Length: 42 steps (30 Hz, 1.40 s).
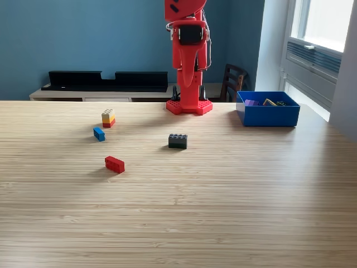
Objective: Grasp a lego block and put it in the bin.
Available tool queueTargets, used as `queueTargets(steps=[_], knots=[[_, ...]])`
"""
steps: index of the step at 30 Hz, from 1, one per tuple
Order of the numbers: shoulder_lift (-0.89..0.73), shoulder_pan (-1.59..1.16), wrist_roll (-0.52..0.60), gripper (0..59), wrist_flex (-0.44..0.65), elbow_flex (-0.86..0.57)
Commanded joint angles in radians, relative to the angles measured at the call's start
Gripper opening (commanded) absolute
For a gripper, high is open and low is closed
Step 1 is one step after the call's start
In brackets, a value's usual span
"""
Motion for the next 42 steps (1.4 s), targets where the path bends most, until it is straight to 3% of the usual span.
queueTargets(steps=[1,32,42], knots=[[0.067,0.035,-0.015,0.1,-0.028,0.017],[0.057,0.038,0.021,0.1,-0.152,0.063],[0.057,0.206,0.020,0.1,-0.219,0.071]])
